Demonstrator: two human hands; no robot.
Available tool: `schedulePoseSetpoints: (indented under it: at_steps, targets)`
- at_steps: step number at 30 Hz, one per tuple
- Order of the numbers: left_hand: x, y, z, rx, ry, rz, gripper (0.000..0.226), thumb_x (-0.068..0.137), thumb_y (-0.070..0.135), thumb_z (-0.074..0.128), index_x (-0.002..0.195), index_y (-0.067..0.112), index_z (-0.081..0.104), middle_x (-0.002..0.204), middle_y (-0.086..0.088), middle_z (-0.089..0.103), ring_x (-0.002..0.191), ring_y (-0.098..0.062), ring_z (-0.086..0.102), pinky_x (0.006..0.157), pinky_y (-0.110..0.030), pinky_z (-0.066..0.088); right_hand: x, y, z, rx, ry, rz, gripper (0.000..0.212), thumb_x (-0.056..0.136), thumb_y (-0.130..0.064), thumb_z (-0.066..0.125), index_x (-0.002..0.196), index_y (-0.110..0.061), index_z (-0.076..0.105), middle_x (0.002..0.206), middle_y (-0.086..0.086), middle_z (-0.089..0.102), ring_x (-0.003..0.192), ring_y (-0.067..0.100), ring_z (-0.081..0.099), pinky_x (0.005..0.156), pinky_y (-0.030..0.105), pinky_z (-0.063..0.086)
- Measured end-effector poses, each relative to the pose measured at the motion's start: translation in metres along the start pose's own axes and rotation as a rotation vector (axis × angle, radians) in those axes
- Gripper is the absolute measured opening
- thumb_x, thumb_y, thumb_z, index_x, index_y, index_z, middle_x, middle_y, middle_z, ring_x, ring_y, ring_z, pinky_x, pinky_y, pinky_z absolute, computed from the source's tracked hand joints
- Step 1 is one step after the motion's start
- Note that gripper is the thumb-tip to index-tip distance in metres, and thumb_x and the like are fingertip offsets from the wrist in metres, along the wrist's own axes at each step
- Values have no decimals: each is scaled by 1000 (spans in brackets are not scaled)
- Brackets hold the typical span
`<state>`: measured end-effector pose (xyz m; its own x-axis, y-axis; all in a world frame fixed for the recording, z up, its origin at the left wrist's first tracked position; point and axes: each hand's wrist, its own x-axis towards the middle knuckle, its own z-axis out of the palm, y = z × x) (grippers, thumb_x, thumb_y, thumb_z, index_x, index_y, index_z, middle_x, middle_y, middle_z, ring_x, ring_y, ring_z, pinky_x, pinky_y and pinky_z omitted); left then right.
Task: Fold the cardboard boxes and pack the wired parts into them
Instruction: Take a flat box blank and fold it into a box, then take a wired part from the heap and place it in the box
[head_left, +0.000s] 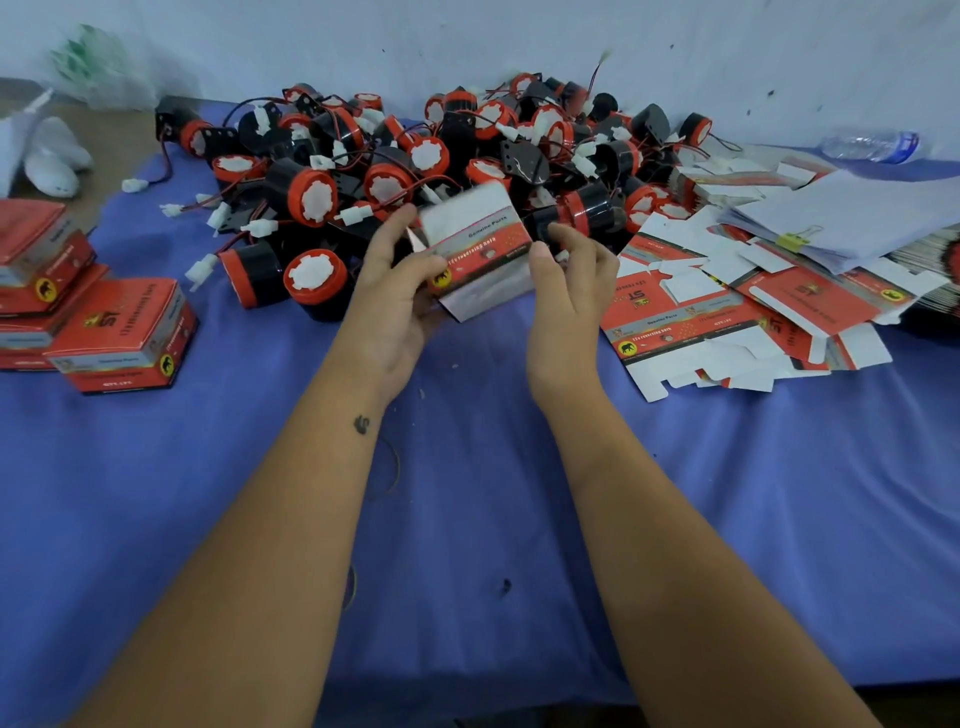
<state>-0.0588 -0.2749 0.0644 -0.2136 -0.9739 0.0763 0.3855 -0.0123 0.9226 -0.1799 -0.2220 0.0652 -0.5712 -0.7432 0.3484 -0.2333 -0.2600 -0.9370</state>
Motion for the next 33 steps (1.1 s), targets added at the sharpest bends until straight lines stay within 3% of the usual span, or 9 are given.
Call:
schedulePoseSetpoints:
  at_steps: [4,8,11,15,18,20,25,29,33]
  targets:
    - [1,-5,-10,161,-63,135,88,71,-8,63,145,32,35,122,-3,64,114,-16,64,84,-32,57,1,5,-2,125,-133,29,18,88,-30,53,102,-22,61,95,-12,63,88,0,59,75,19,49]
    - [0,-10,-10,431,-66,184,82,74,-12,66,141,30,43,125,12,58,114,-2,58,82,-21,55,1,12,3,-199,-180,-14,27,86,-25,63,111,-29,55,98,-18,60,84,-5,56,71,26,49]
    - [-3,-11,-7,507,-83,192,79,79,-9,60,142,34,38,123,21,54,110,11,53,80,-13,50,3,15,2,-338,-215,2,29,86,-29,62,114,-27,55,106,-12,59,84,4,55,67,26,44]
    - [-6,-1,-2,584,54,237,81,73,20,47,152,35,32,146,8,45,136,-18,32,112,-41,35,3,15,1,-394,-204,-16,28,89,-32,61,115,-25,56,103,-11,62,86,8,57,68,30,49]
    - [-9,8,-10,886,370,363,70,81,29,48,149,31,35,147,4,43,138,-24,30,112,-45,25,3,15,1,-404,-196,-31,26,91,-34,60,116,-25,55,92,-10,63,86,10,57,69,32,48]
    - [-7,11,-22,1128,545,327,64,86,32,51,148,28,35,150,-2,39,140,-29,25,111,-48,20,2,15,2,-388,-207,-41,25,91,-39,60,112,-29,54,88,-11,61,81,9,55,66,28,44]
    - [0,9,-32,1155,372,51,58,98,43,37,154,30,28,163,-3,18,150,-22,3,118,-51,9,-1,14,5,-382,-247,-86,18,90,-33,62,104,-35,51,81,-16,58,77,2,54,61,20,39]
    - [1,8,-33,1197,322,101,49,102,18,33,149,28,41,152,-12,29,138,-33,20,108,-35,22,0,15,5,-370,-230,-78,19,91,-30,61,104,-36,49,77,-17,57,72,-3,52,57,19,39]
    - [-1,7,-40,1140,374,108,52,86,12,50,132,34,54,130,-8,37,120,-36,35,83,-31,31,0,16,4,-330,-198,-68,19,91,-30,60,106,-35,50,81,-14,59,70,0,51,59,24,42]
